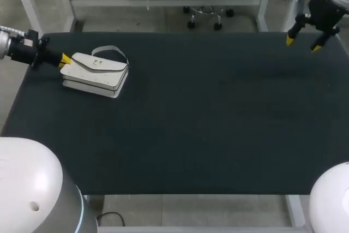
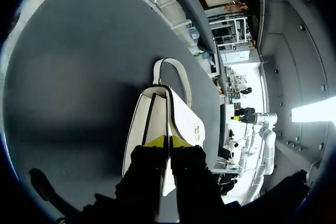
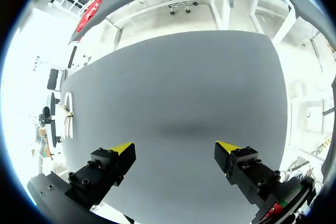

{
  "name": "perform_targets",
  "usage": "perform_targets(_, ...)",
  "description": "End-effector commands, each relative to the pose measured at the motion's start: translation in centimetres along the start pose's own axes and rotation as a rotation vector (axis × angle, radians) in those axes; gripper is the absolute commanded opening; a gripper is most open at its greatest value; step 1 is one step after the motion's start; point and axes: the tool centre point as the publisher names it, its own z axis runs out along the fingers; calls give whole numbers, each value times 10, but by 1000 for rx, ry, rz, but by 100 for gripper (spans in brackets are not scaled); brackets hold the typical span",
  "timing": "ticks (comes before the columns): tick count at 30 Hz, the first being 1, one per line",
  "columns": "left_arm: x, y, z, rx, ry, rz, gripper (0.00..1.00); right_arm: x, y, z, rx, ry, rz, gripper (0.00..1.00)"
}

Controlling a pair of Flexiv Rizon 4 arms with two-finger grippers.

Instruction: Pick up the bag, open it, inspect its contents, close it, and place it on the opposite side

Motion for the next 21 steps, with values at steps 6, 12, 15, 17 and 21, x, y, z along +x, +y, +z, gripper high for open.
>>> perform_targets(6,-31,-38,-41,43,-12,-25,0,-12,-4,-16,-69,-46,2,100)
perform_targets(12,-44,-53,-63,106,-20,-39,0,-18,-1,-23,-88,-73,0,100)
perform_targets(15,-52,-58,-73,145,-4,-58,0,-19,1,-25,-94,-82,2,100)
perform_targets(17,-58,-62,-78,166,5,-73,0,-19,1,-26,-97,-84,2,100)
perform_targets(21,-67,-64,-82,197,16,-95,0,-18,2,-28,-100,-91,-3,100)
